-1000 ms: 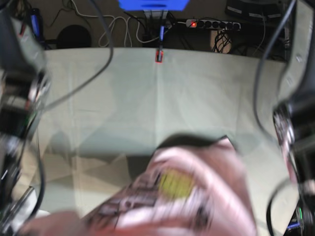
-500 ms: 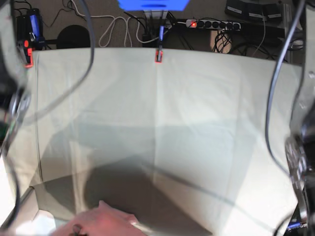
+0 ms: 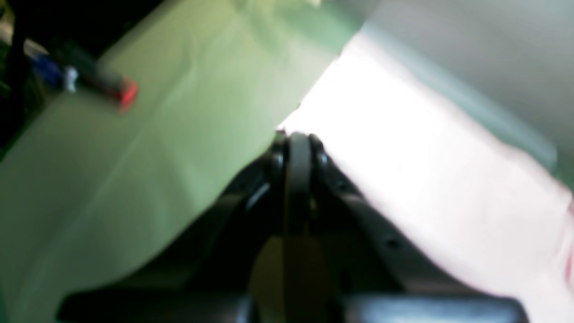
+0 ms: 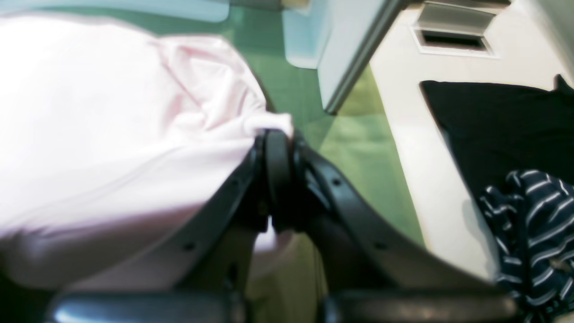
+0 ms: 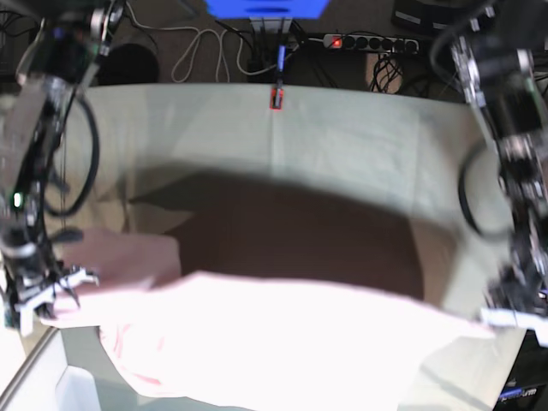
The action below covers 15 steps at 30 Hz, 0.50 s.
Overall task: Layout the t-shirt on the table in an organized manner, then fold the t-shirt properly
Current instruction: 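Swing the held t-shirt forward with both grippers and lay it flat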
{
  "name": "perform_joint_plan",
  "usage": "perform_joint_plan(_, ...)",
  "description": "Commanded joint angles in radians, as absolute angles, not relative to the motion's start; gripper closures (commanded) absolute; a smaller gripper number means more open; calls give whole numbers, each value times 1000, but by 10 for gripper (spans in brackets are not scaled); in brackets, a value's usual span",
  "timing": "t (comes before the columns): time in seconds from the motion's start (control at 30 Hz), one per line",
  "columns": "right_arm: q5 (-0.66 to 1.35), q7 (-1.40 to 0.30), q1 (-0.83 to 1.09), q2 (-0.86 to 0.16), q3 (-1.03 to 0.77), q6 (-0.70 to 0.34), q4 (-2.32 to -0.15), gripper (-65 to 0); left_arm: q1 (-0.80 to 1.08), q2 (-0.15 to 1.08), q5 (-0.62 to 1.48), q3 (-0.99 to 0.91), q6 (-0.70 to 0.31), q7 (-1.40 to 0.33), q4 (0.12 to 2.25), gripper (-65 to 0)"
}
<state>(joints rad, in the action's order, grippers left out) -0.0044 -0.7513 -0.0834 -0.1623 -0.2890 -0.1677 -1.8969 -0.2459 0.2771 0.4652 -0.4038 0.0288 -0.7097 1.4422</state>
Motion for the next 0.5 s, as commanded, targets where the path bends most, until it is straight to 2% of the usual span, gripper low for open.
perform_joint_plan(0.0, -2, -725, -62, -173, -294, -165, -1940, 0, -236, 295, 472, -426, 22, -677, 1495, 0)
perform_joint_plan(0.2, -2, -720, 191, -171, -292, -180, -2014, 0, 39, 263, 572, -538, 21, -677, 1627, 0)
perform_joint_plan(0.47, -2, -716, 344, -134, -354, -450, -2038, 0, 226, 263, 674, -630, 19, -677, 1638, 0)
